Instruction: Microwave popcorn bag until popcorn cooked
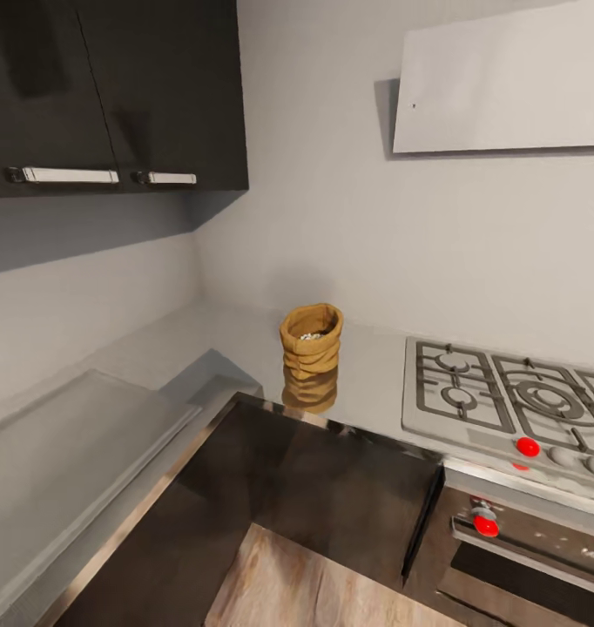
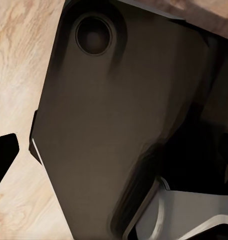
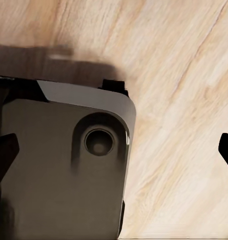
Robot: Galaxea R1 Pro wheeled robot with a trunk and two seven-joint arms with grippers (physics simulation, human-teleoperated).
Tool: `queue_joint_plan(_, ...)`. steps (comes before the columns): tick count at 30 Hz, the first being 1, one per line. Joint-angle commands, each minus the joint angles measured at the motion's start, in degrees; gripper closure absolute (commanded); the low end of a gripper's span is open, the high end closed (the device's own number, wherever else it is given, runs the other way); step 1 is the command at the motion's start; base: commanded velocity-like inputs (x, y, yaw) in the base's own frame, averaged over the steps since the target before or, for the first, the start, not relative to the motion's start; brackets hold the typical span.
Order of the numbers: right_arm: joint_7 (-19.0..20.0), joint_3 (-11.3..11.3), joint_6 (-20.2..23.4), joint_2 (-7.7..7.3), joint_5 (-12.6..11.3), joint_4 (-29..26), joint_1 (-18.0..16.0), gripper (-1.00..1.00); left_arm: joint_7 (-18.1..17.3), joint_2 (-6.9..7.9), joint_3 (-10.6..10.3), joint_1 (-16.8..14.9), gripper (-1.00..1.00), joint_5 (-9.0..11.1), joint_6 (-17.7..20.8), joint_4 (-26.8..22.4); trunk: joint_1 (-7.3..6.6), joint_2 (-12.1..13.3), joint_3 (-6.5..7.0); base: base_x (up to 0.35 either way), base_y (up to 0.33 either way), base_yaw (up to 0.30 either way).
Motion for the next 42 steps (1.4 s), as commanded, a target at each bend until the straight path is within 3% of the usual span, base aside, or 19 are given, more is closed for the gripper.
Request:
queue_joint_plan(1,0.18,-0.28,-0.35,-0.06,0.63,0.17,-0.07,-1.00,0.04,-0.02,0.25,-0.01,-1.00,0.09,-0.07,-0.03,-0.03,-0.04,-0.06,-0.279,0.000,0.000)
queue_joint_plan(16,0.40,-0.36,-0.40,-0.15,0.90,-0.67,-0.07,-1.00,0.04,-0.02,0.21,-0.01,-1.00,0.15,-0.04,-0.03,-0.03,-0.04,-0.06,-0.028,0.000,0.000)
queue_joint_plan(17,0.32,-0.41,-0.20,-0.10,0.93,-1.99,-0.07,-1.00,0.04,-0.02,0.21,-0.01,-1.00,0.16,-0.04,-0.03,-0.03,-0.04,-0.06,0.000,0.000,0.000)
queue_joint_plan(18,0.41,-0.40,1.31,0.05,0.95,-8.18,-0.07,-1.00,0.04,-0.02,0.14,-0.01,-1.00,0.11,-0.04,-0.03,-0.03,-0.04,-0.06,0.000,0.000,0.000)
queue_joint_plan(19,0.42,-0.42,2.60,0.04,0.95,-10.08,-0.07,-1.00,0.04,-0.02,0.13,-0.01,-1.00,0.10,-0.04,-0.03,-0.03,-0.04,-0.06,0.000,0.000,0.000)
queue_joint_plan(20,0.54,-0.44,7.91,0.20,0.91,-16.68,-0.07,-1.00,0.04,-0.02,0.12,0.01,-1.00,0.08,-0.04,-0.03,-0.03,-0.04,-0.06,0.000,0.000,0.000)
queue_joint_plan(24,0.90,-0.45,18.78,0.58,0.73,-29.35,-0.07,-1.00,0.04,-0.02,0.12,0.00,-1.00,0.07,-0.04,-0.03,-0.03,-0.04,-0.06,0.000,0.000,0.000)
queue_joint_plan(27,1.01,-0.40,29.27,0.79,0.57,-41.19,-0.09,-1.00,0.04,-0.02,0.12,-0.01,-1.00,0.04,-0.04,-0.03,-0.03,-0.04,-0.06,0.000,0.000,0.000)
queue_joint_plan(28,1.20,-0.07,38.05,2.46,0.48,-50.81,-0.06,-1.00,0.04,-0.02,0.12,-0.01,-1.00,-0.07,-0.04,-0.03,-0.03,-0.04,-0.06,0.000,0.000,0.000)
queue_joint_plan(32,1.24,2.13,44.91,4.55,0.51,-56.52,-0.05,-1.00,0.04,-0.02,0.12,-0.01,-1.00,-0.10,-0.04,-0.03,-0.03,-0.04,-0.06,0.000,0.000,0.000)
queue_joint_plan(36,1.18,3.61,50.25,5.12,0.50,-61.45,-1.42,-1.00,0.04,-0.02,0.12,-0.01,-1.00,-0.10,-0.04,-0.03,-0.03,-0.04,-0.06,0.000,0.000,0.000)
queue_joint_plan(39,1.20,3.87,56.68,5.26,0.23,-68.63,-2.67,-1.00,0.04,-0.02,0.16,-0.01,-1.00,-0.11,-0.06,-0.03,-0.03,-0.04,-0.06,0.000,0.000,0.000)
queue_joint_plan(40,1.17,3.99,63.39,5.44,0.06,-78.07,-3.35,-1.00,0.04,-0.02,0.20,-0.01,-1.00,-0.11,-0.06,-0.03,-0.03,-0.04,-0.06,0.000,0.000,0.000)
queue_joint_plan(42,1.16,4.06,63.39,6.24,0.04,-80.86,-4.18,-1.00,0.04,-0.01,0.20,-0.01,-1.00,-0.11,-0.05,-0.03,-0.03,-0.04,-0.06,0.000,0.000,0.000)
